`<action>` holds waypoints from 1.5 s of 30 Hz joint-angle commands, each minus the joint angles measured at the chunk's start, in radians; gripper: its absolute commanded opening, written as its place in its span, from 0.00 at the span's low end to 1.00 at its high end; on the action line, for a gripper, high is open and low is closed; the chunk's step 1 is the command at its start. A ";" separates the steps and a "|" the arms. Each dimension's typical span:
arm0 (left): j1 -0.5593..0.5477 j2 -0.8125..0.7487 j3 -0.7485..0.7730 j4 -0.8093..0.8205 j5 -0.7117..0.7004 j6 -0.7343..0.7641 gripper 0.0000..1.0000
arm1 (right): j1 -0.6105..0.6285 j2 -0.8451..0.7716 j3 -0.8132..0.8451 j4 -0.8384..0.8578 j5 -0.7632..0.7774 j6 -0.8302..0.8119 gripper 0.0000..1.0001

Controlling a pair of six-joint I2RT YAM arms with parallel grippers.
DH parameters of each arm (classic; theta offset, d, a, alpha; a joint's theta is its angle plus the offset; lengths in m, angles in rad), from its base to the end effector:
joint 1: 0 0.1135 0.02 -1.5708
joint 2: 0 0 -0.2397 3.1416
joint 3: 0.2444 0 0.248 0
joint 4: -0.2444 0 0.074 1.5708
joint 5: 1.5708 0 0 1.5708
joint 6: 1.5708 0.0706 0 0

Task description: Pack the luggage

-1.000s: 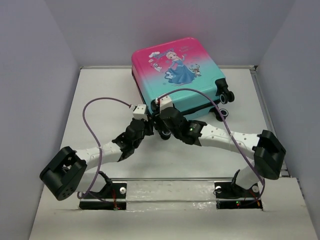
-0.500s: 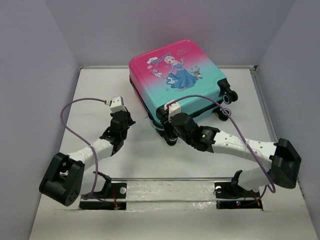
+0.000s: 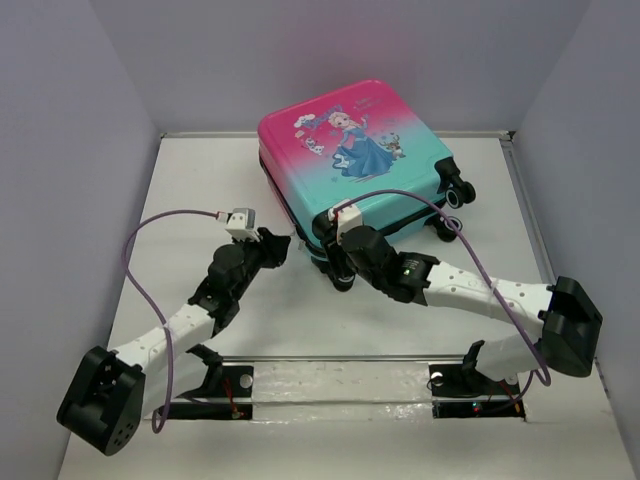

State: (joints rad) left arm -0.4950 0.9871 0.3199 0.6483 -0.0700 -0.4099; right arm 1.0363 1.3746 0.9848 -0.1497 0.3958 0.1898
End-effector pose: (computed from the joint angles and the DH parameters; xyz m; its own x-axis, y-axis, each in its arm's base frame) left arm 0.2298 -0.1184 0.2090 -0.1796 -0.3548 -0.9175 0.3716 0.8391 -0.3972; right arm 0.1956 0.2770 0.2412 -0.3750 -0.2917 -0.8799 -0.5649 0.8245 -0.0326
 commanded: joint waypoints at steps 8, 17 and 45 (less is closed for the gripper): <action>-0.057 -0.004 -0.061 0.071 0.214 0.092 0.59 | 0.025 -0.055 0.064 0.122 0.021 -0.013 0.07; -0.099 0.137 0.033 0.128 0.205 0.157 0.53 | 0.025 -0.109 0.040 0.104 0.040 -0.018 0.07; -0.102 0.209 0.101 0.149 0.043 0.212 0.06 | 0.025 -0.167 -0.003 0.095 0.021 -0.001 0.07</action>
State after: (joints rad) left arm -0.6033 1.2163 0.3737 0.7254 0.1101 -0.2085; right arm 1.0378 1.3041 0.9493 -0.1951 0.4343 0.1844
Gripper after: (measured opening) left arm 0.084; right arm 0.573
